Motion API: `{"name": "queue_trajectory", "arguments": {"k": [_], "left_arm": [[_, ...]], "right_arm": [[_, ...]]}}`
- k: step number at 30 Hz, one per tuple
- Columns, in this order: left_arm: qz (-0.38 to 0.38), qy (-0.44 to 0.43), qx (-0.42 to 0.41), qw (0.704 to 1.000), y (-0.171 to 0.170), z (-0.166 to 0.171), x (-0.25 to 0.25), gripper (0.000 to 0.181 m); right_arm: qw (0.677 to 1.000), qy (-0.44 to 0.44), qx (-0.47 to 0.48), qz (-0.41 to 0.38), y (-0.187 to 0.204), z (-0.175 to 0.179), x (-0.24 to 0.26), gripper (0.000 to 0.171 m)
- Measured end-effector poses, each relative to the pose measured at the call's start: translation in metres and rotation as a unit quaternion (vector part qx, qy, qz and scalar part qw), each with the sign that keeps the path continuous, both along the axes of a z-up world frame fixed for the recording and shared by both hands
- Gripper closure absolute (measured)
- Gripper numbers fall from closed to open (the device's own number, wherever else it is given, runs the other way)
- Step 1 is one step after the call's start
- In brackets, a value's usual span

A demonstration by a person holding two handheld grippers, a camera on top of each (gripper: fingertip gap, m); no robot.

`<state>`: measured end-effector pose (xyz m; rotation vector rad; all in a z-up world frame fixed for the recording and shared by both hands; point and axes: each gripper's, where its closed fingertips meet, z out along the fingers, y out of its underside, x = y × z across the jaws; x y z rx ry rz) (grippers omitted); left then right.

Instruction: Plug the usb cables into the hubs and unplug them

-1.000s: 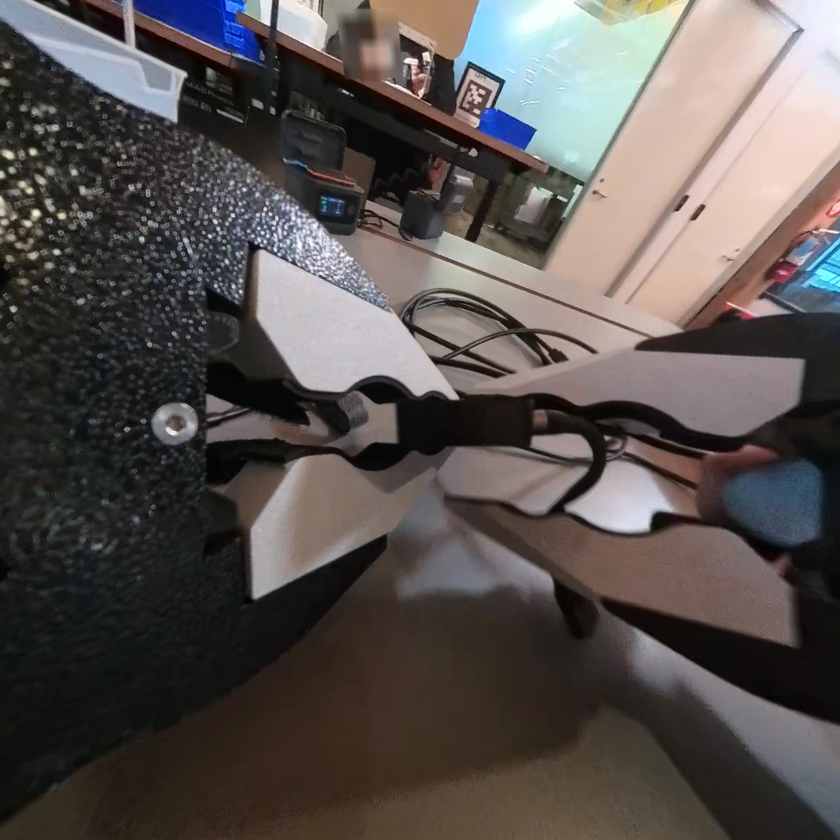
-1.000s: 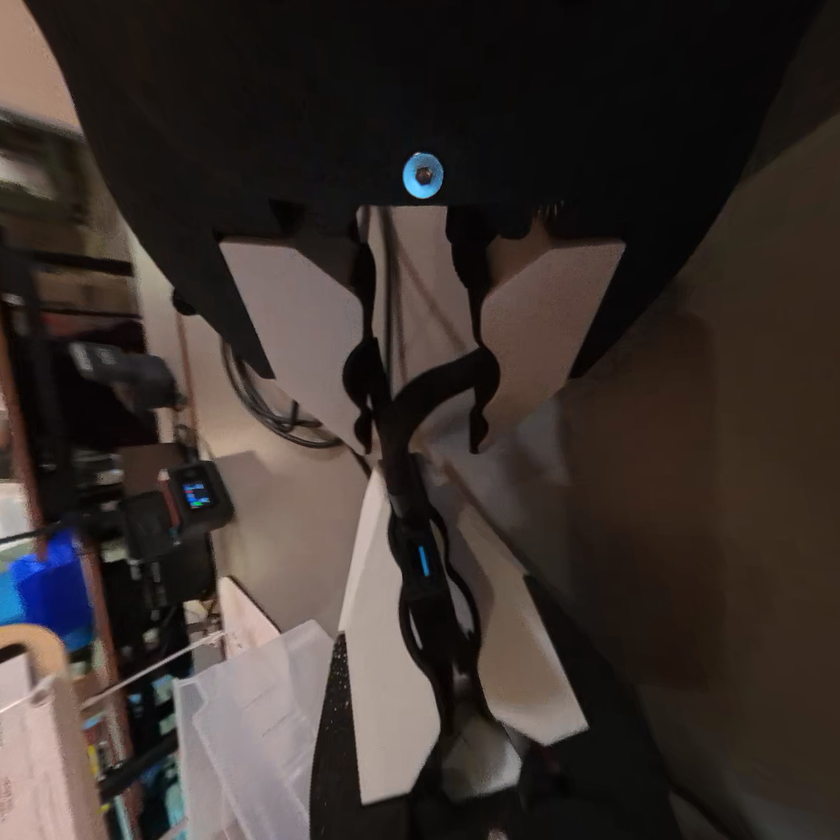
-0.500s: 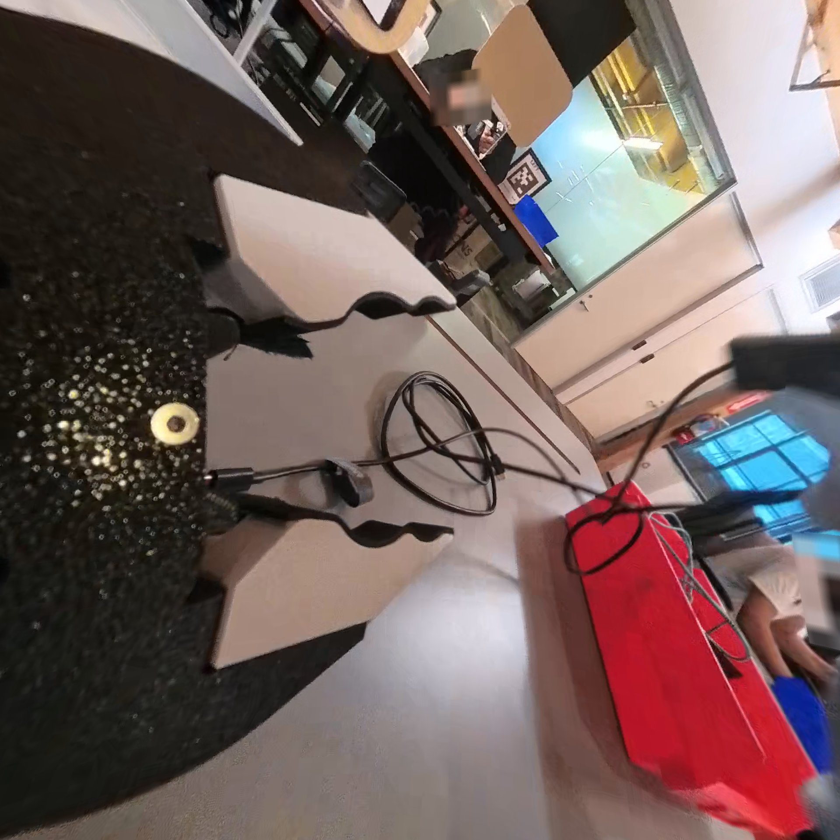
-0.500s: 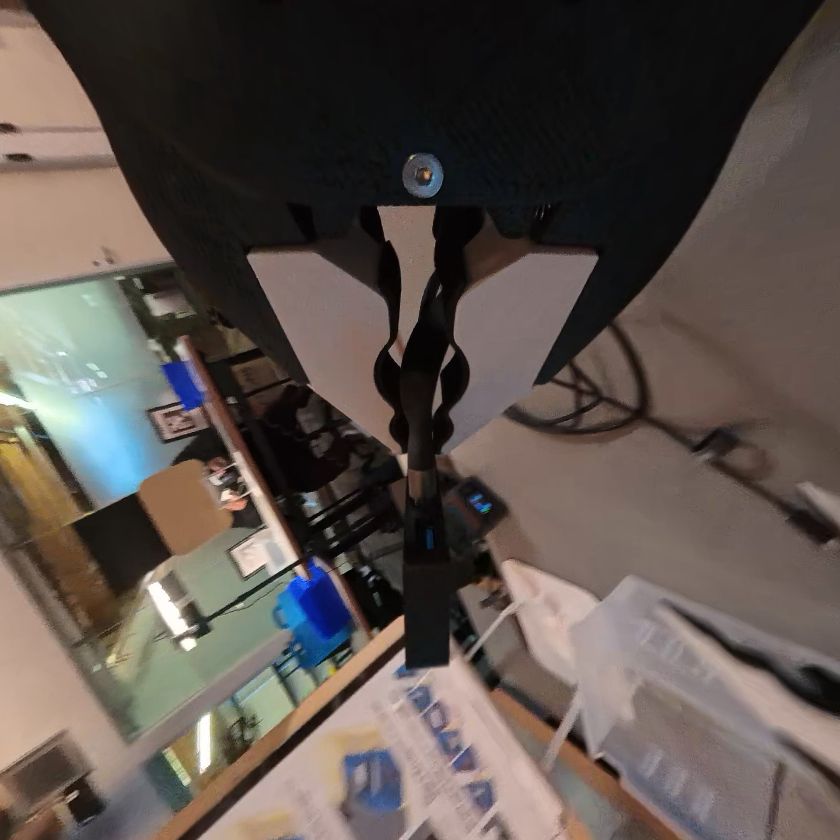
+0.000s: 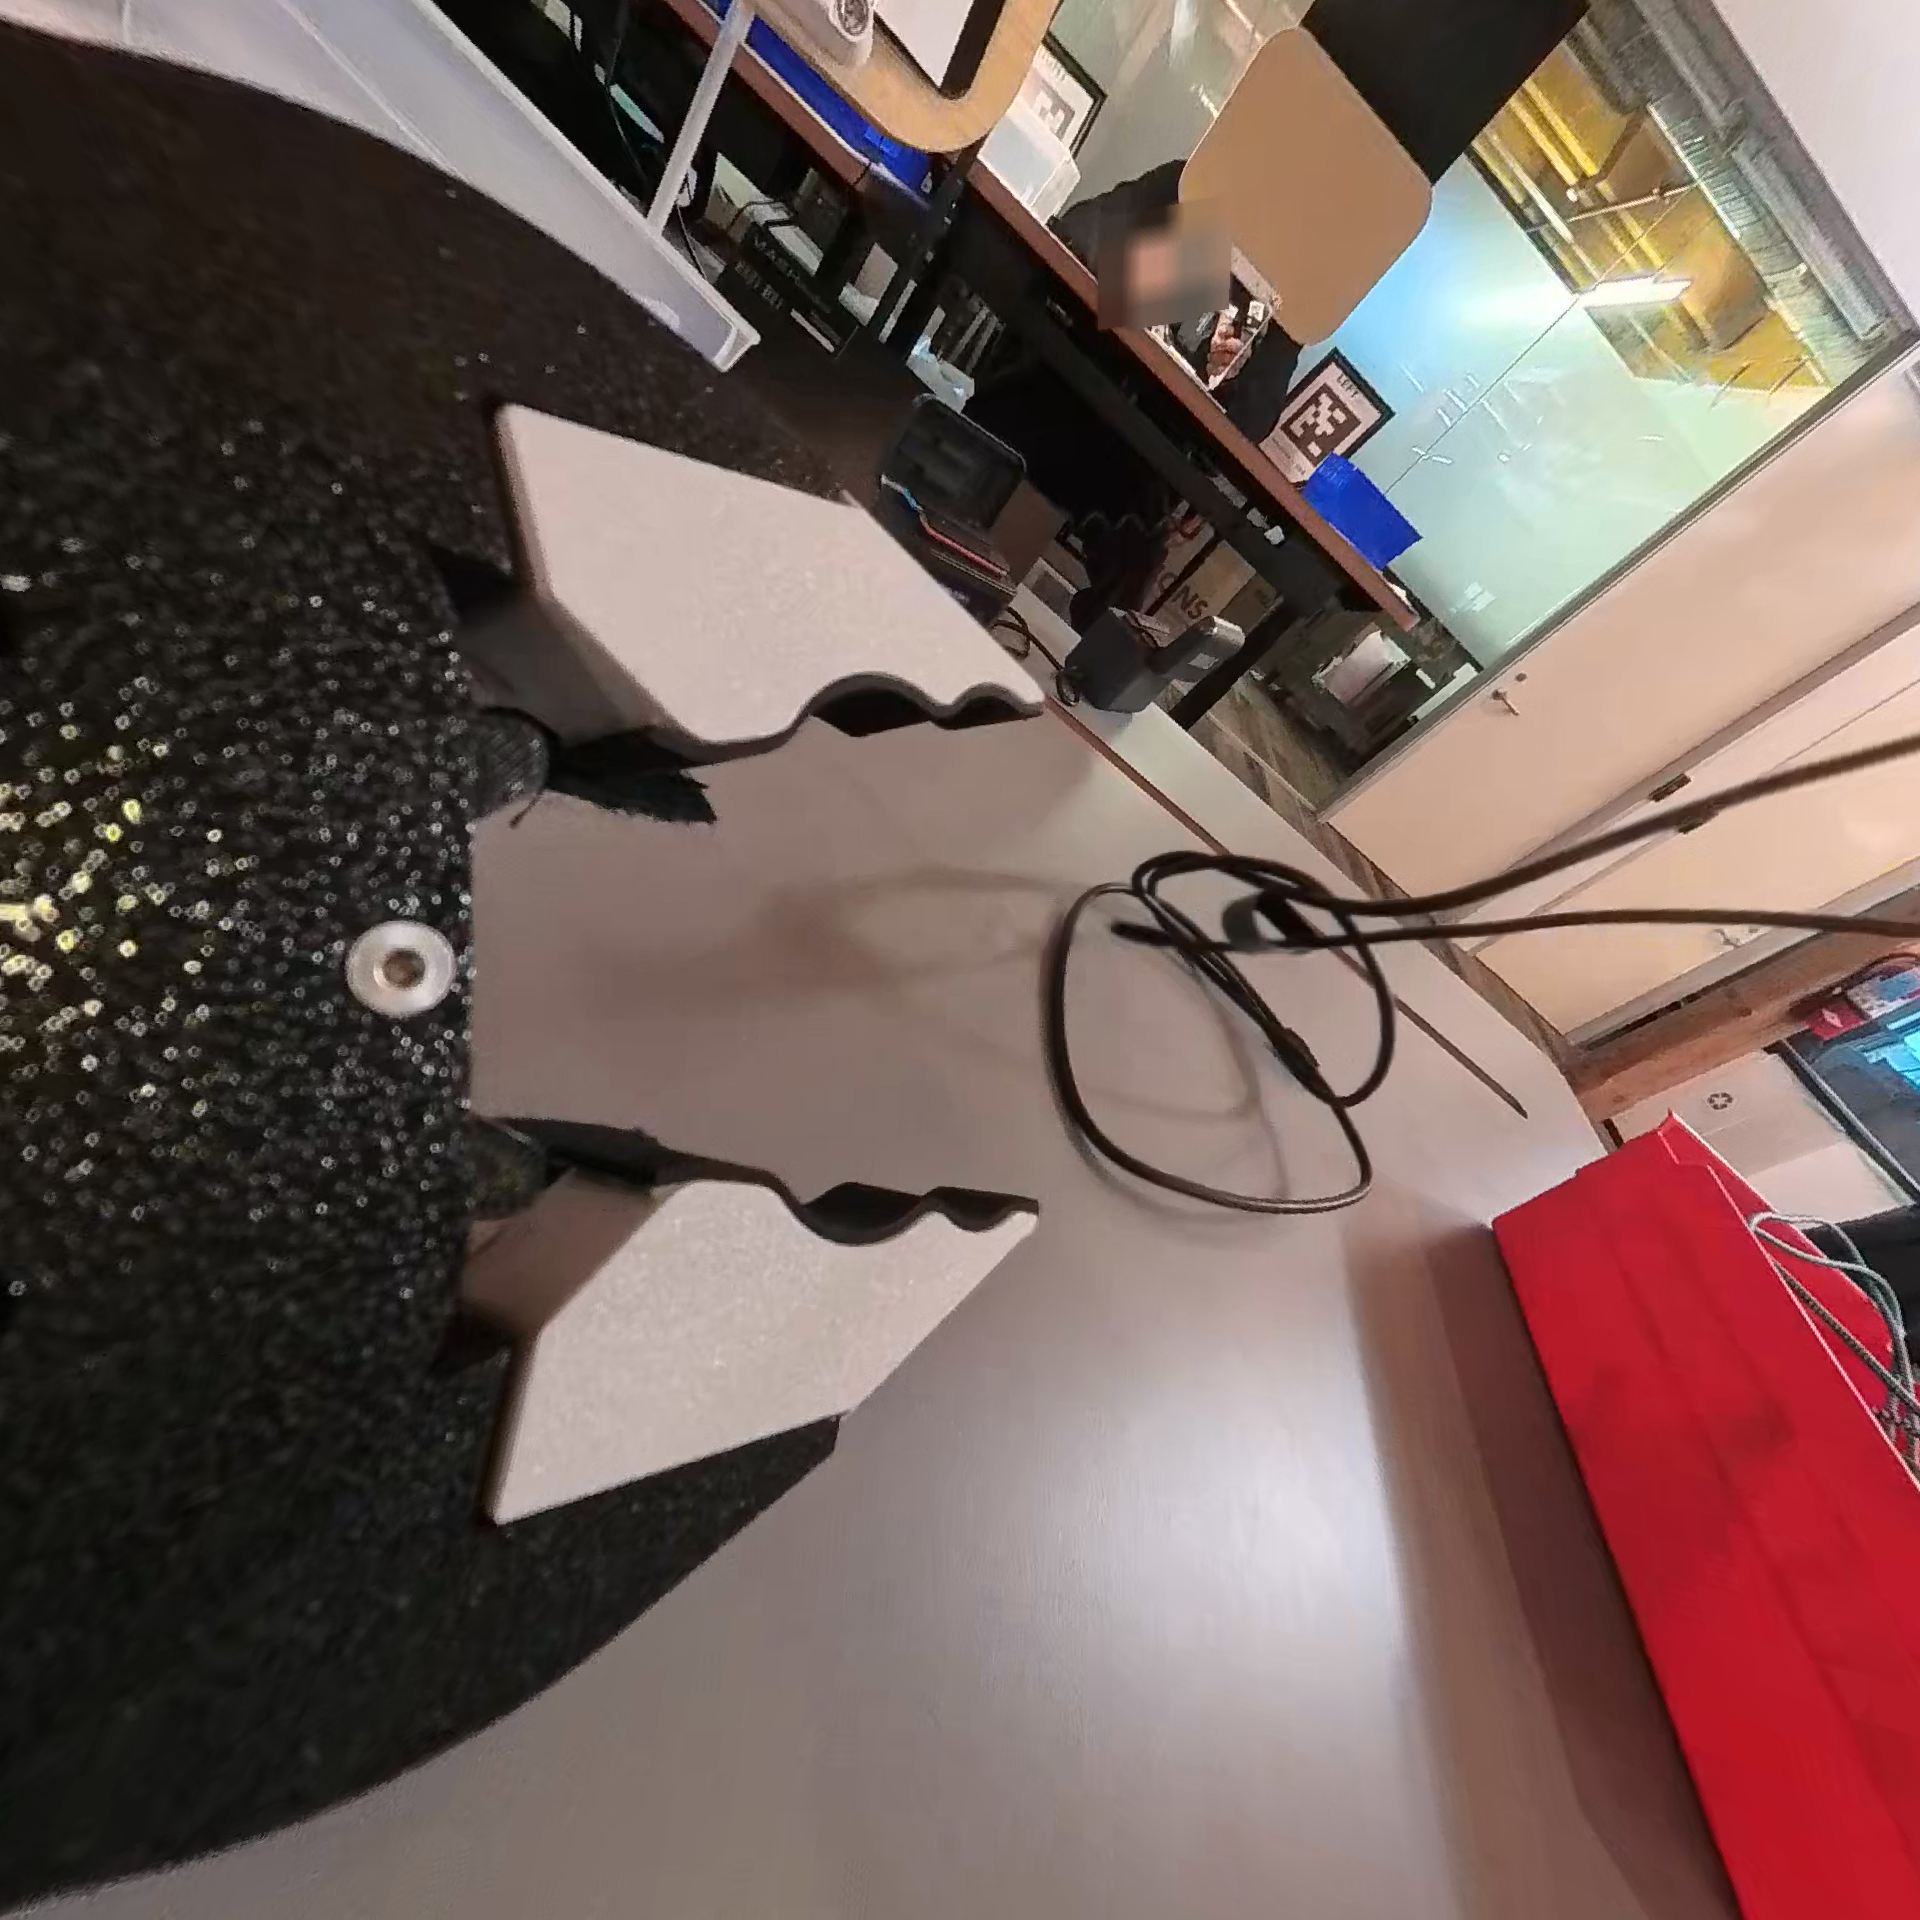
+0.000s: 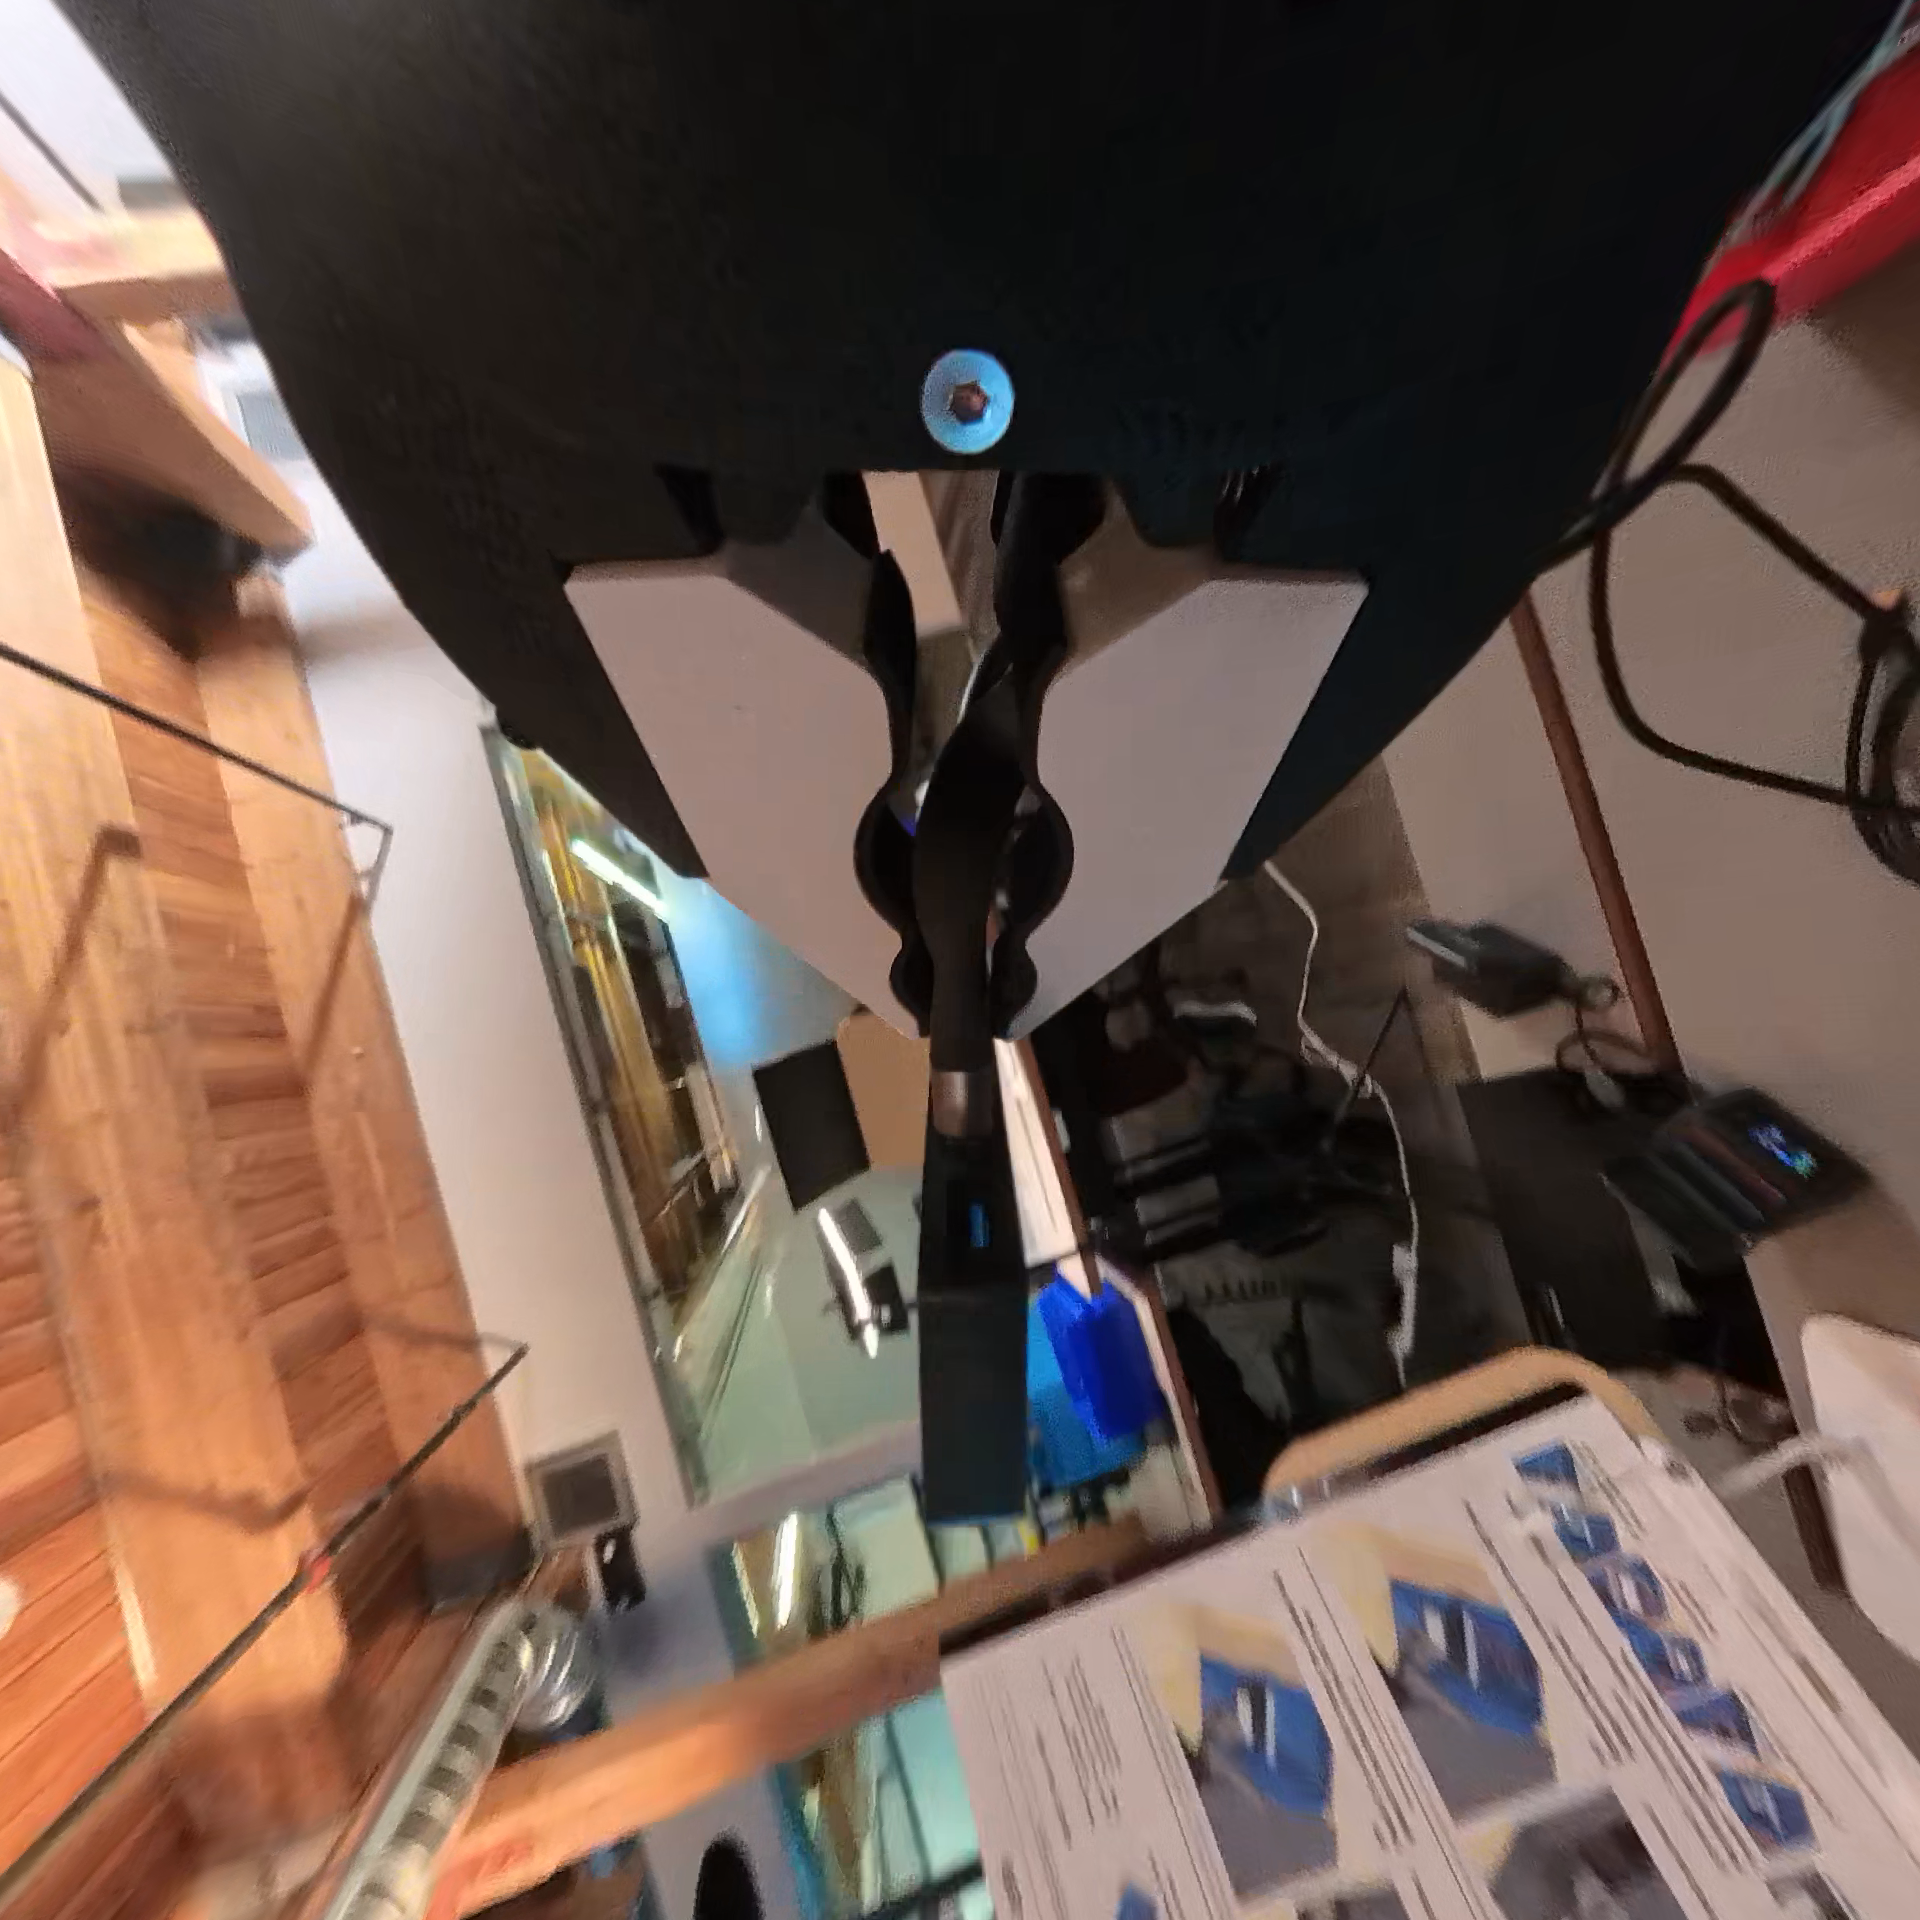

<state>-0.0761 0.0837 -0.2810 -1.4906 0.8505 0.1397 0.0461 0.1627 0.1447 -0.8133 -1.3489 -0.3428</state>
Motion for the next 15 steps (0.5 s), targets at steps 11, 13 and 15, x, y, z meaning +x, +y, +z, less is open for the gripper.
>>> {"name": "queue_trajectory", "arguments": {"k": [11, 13, 15], "left_arm": [[-0.013, 0.033, -0.013, 0.999, -0.001, -0.009, 0.007, 0.102], [-0.015, 0.041, -0.012, 0.999, -0.002, -0.01, 0.009, 0.104], [-0.014, 0.048, -0.012, 0.999, -0.001, -0.011, 0.008, 0.105]], "right_arm": [[0.918, -0.19, -0.234, -0.258, 0.115, -0.15, 0.161, 0.162], [0.882, -0.245, -0.298, -0.27, 0.127, -0.216, 0.188, 0.162], [0.847, -0.296, -0.354, -0.265, 0.133, -0.282, 0.207, 0.163]]}}
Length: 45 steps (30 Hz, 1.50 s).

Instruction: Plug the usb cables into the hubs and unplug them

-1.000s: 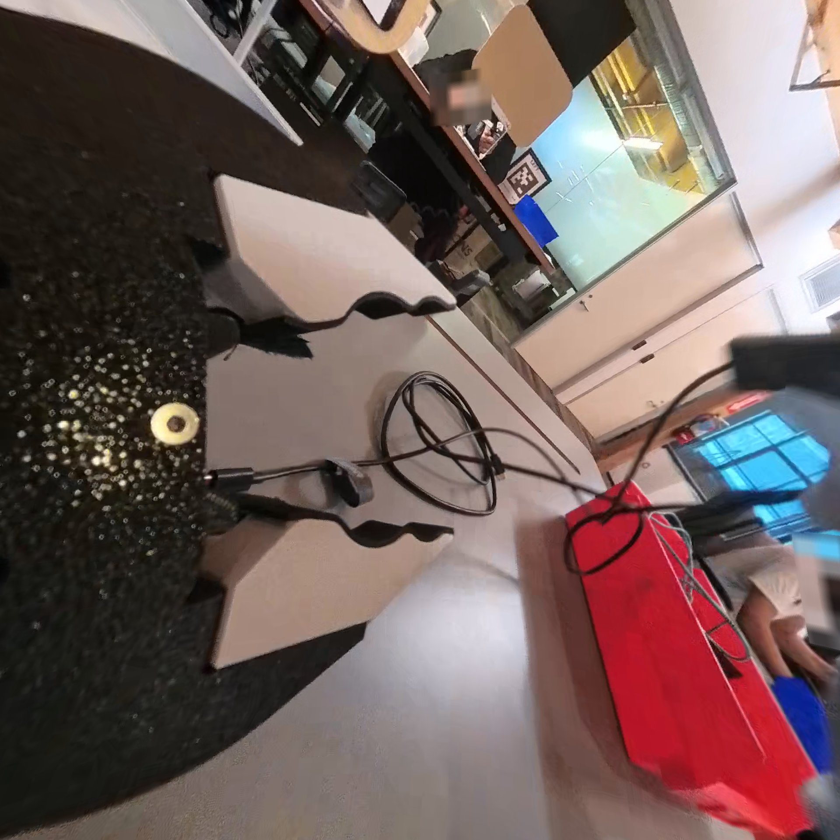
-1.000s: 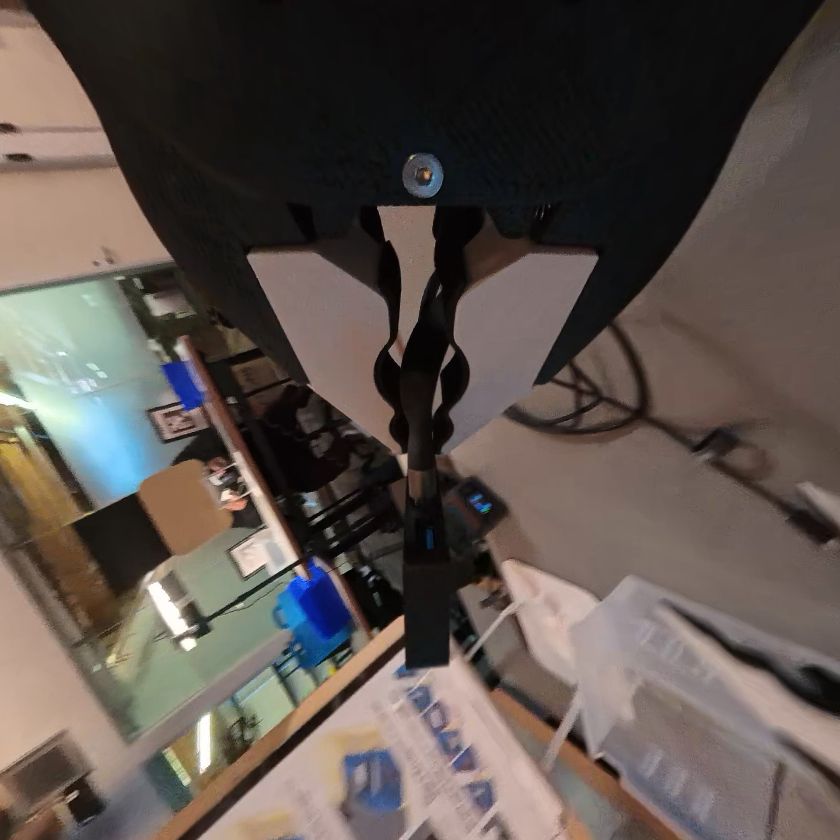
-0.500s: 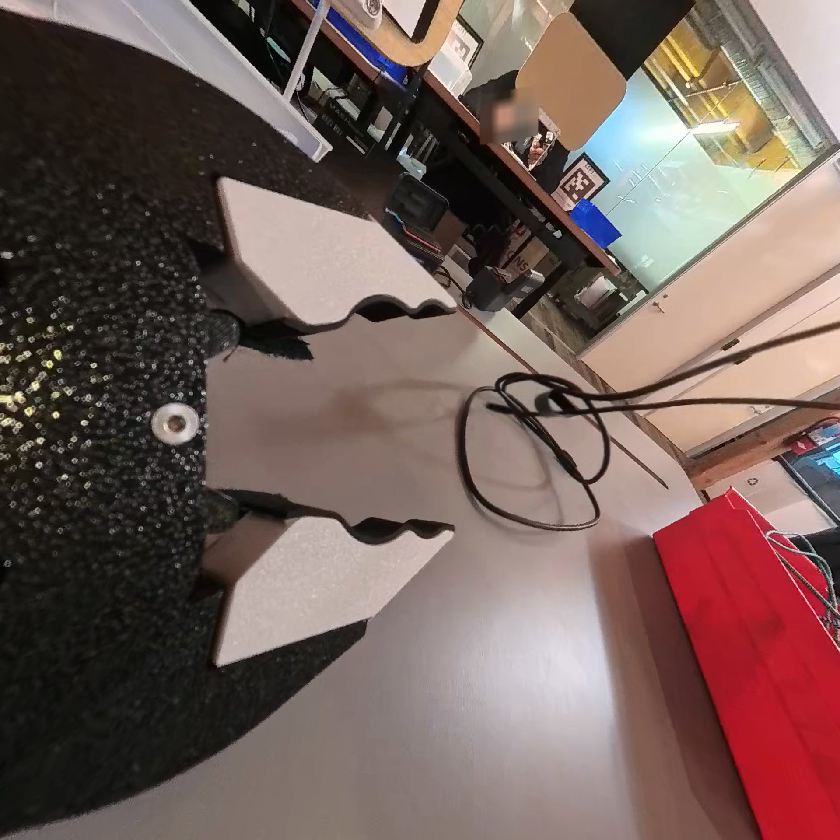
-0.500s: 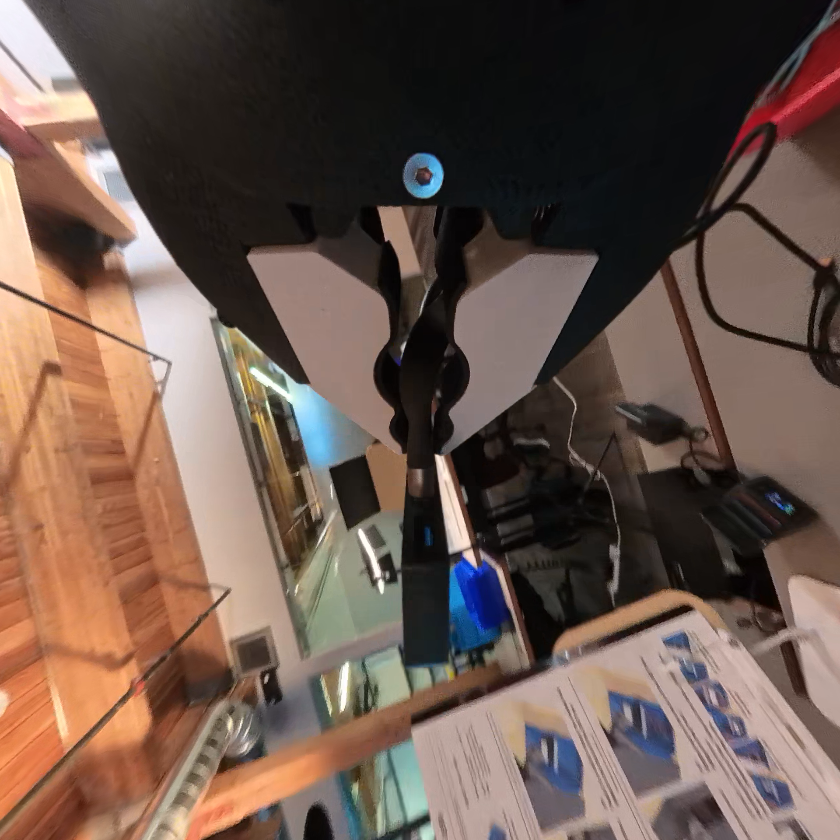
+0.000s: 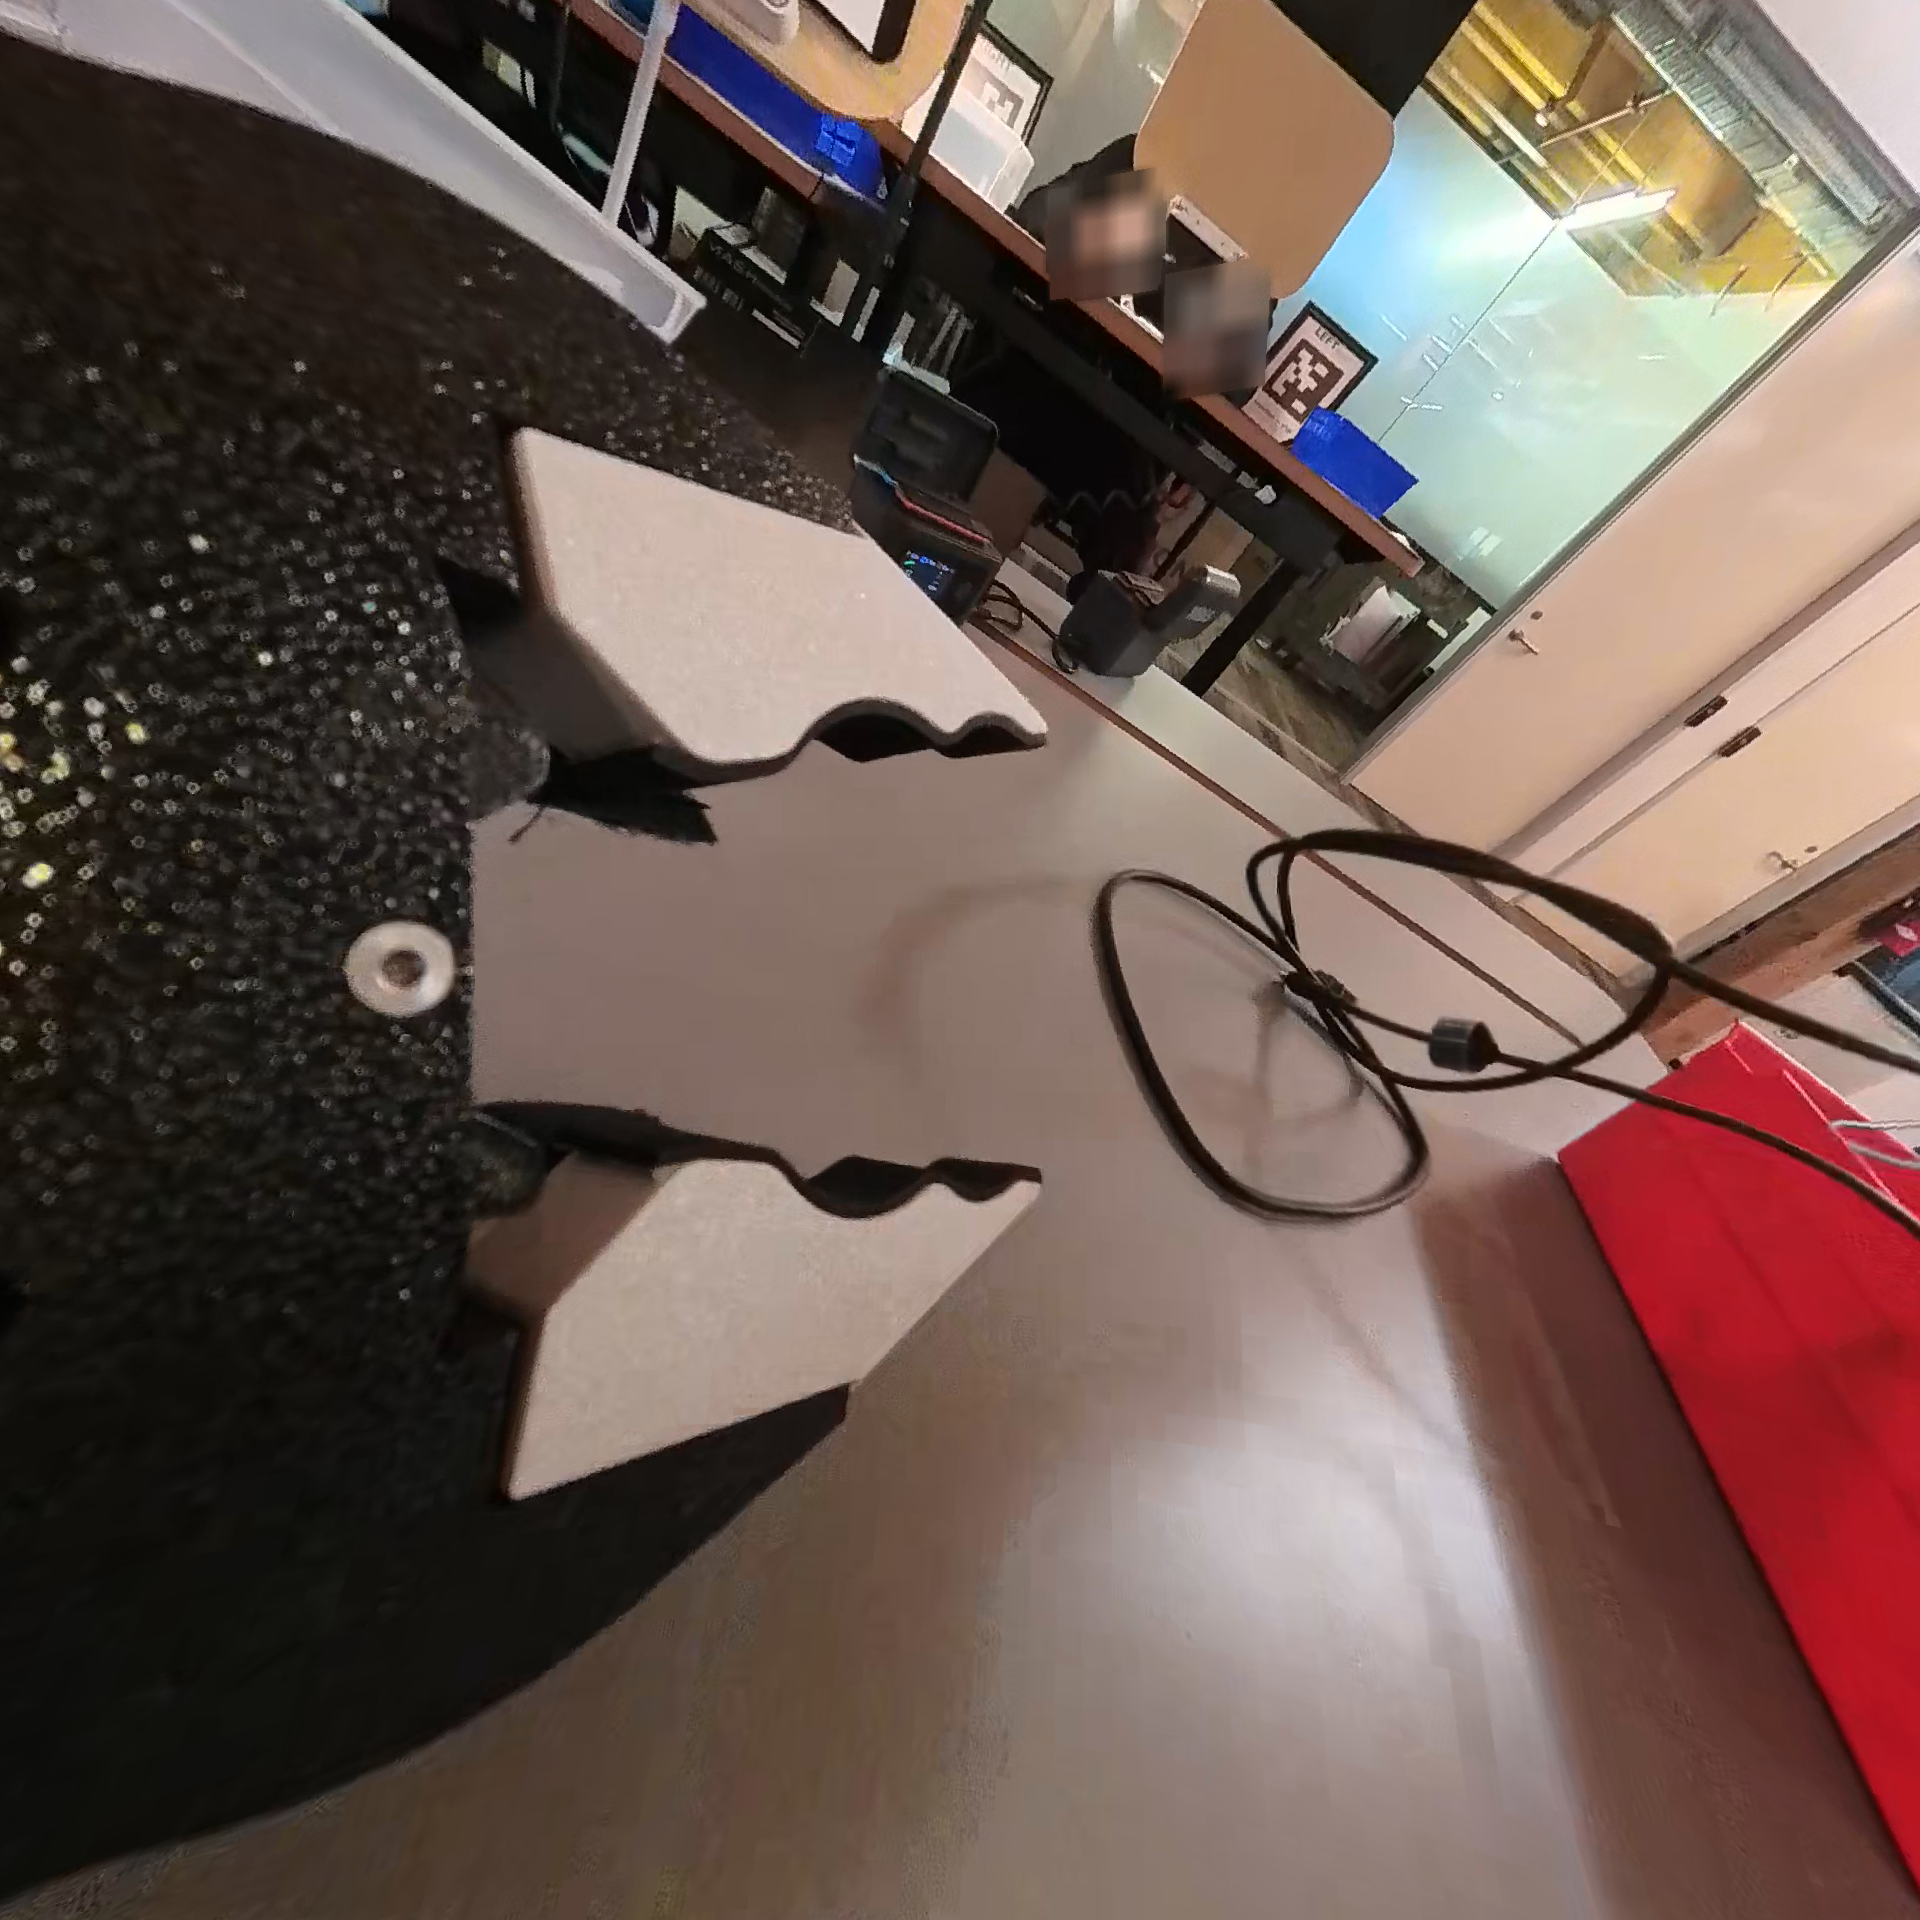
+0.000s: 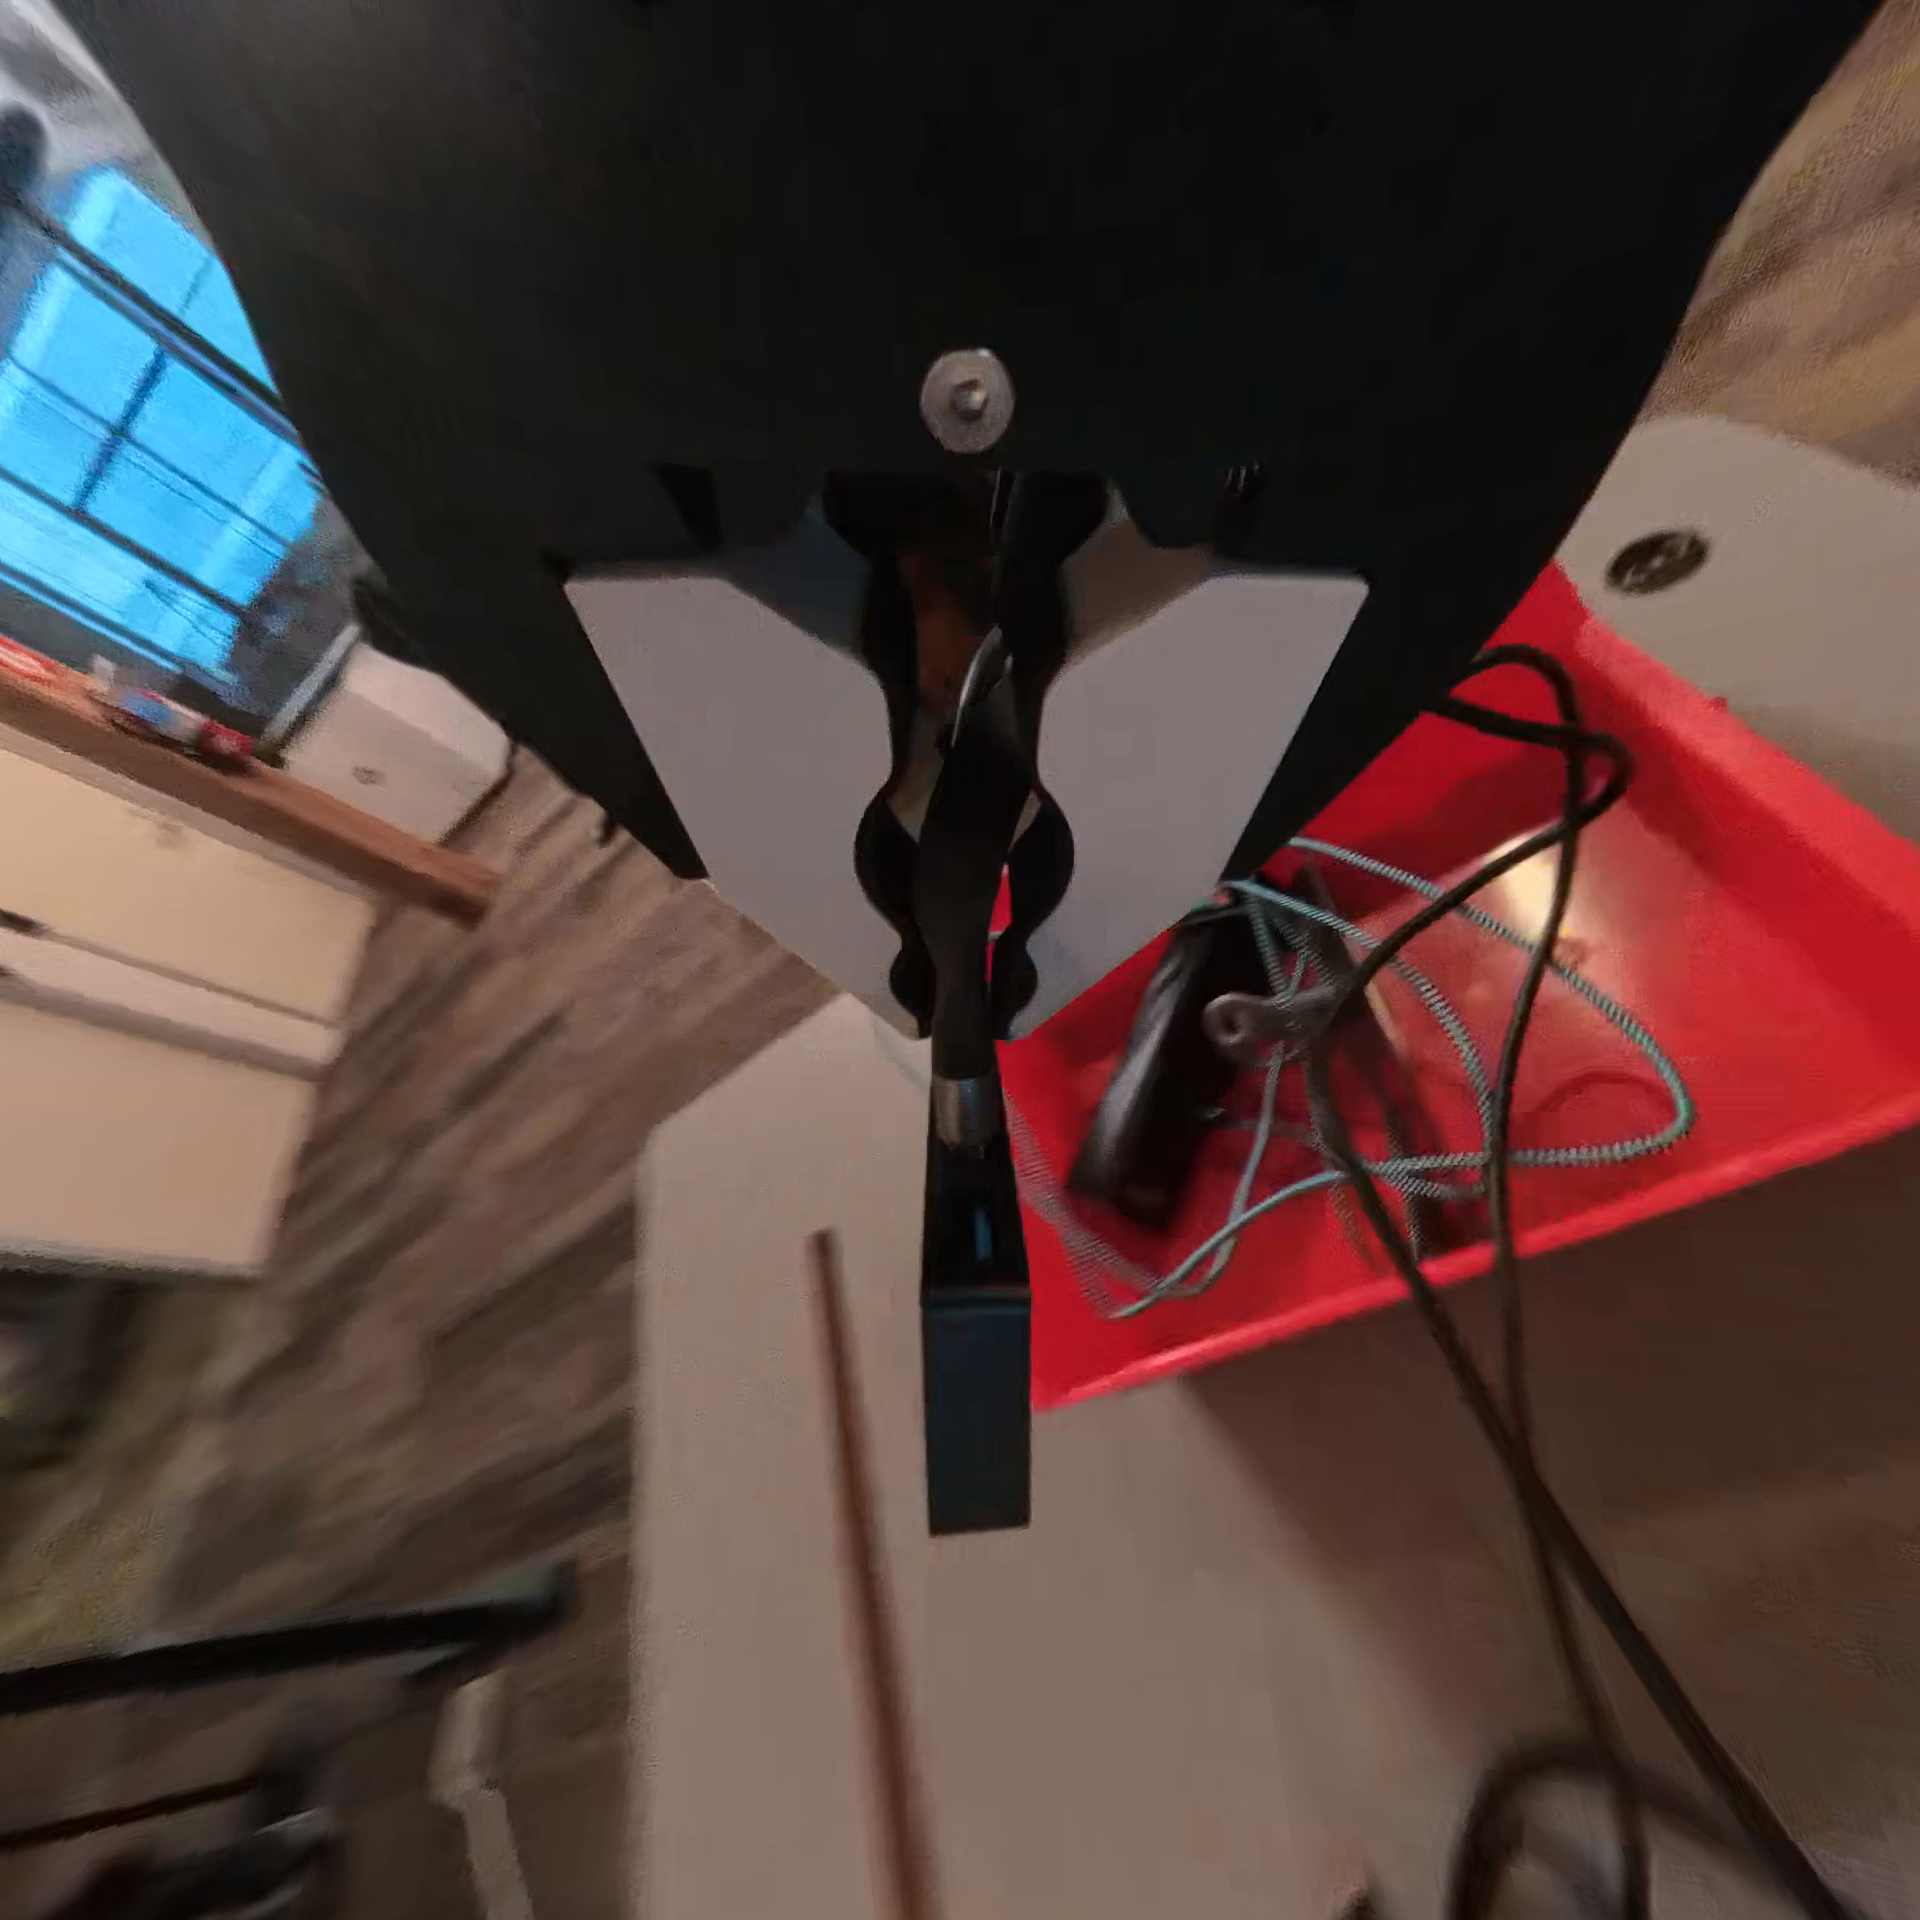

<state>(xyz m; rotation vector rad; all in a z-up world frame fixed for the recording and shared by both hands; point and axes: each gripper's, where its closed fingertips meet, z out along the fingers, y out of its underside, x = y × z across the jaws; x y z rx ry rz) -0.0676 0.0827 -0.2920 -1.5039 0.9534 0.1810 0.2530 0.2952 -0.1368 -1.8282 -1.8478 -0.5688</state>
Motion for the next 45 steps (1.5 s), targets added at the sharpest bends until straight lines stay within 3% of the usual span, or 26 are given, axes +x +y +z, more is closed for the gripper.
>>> {"name": "queue_trajectory", "arguments": {"k": [4, 8, 11, 14, 17, 19, 22, 24, 27, 29, 31, 34, 37, 39, 42, 45], "left_arm": [[0.002, 0.002, -0.01, 1.0, 0.002, -0.006, -0.002, 0.106], [0.006, 0.005, -0.023, 1.0, 0.005, -0.013, -0.005, 0.107], [0.003, 0.009, -0.031, 0.999, 0.006, -0.017, -0.003, 0.108], [0.0, 0.015, -0.038, 0.999, 0.006, -0.024, -0.002, 0.109], [0.0, 0.022, -0.042, 0.999, 0.003, -0.027, -0.003, 0.109], [-0.002, 0.021, -0.044, 0.999, 0.002, -0.029, -0.003, 0.11], [-0.003, 0.02, -0.049, 0.999, -0.001, -0.033, -0.004, 0.11], [-0.004, 0.02, -0.053, 0.998, -0.002, -0.037, -0.005, 0.11], [-0.005, 0.025, -0.057, 0.998, -0.005, -0.039, -0.006, 0.111], [-0.004, 0.03, -0.061, 0.998, -0.006, -0.04, -0.006, 0.111], [-0.002, 0.032, -0.065, 0.997, -0.007, -0.043, -0.006, 0.112], [-0.001, 0.025, -0.071, 0.997, -0.006, -0.045, -0.004, 0.113], [-0.006, 0.021, -0.077, 0.997, -0.005, -0.047, 0.001, 0.113], [-0.01, 0.024, -0.08, 0.996, -0.004, -0.049, 0.004, 0.113], [-0.014, 0.031, -0.083, 0.996, -0.004, -0.05, 0.007, 0.113], [-0.013, 0.033, -0.087, 0.996, -0.005, -0.052, 0.005, 0.114]], "right_arm": [[0.992, -0.087, -0.086, -0.023, 0.01, -0.095, 0.034, 0.162], [0.964, -0.247, -0.078, -0.058, 0.033, -0.138, 0.081, 0.162], [0.96, -0.26, -0.084, -0.059, 0.04, -0.165, 0.081, 0.162], [0.963, -0.241, -0.098, -0.065, 0.039, -0.168, 0.074, 0.158], [0.96, -0.205, -0.126, -0.141, 0.032, -0.145, 0.076, 0.116], [0.96, -0.177, -0.114, -0.183, 0.031, -0.116, 0.074, 0.104], [0.973, -0.084, -0.098, -0.192, 0.025, -0.079, 0.041, 0.088], [0.98, -0.001, -0.126, -0.154, 0.008, -0.069, -0.004, 0.08], [0.964, 0.102, -0.242, -0.037, -0.051, -0.083, -0.092, 0.069], [0.958, 0.067, -0.28, 0.016, -0.089, -0.114, -0.12, 0.056], [0.964, -0.019, -0.258, 0.06, -0.11, -0.154, -0.128, 0.052], [0.964, -0.16, -0.158, 0.141, -0.114, -0.2, -0.124, 0.063], [0.937, -0.271, -0.047, 0.217, -0.102, -0.22, -0.121, 0.088], [0.927, -0.3, -0.029, 0.224, -0.098, -0.231, -0.118, 0.103], [0.916, -0.319, -0.015, 0.245, -0.094, -0.234, -0.113, 0.163], [0.924, -0.288, -0.011, 0.251, -0.097, -0.21, -0.111, 0.168]]}}
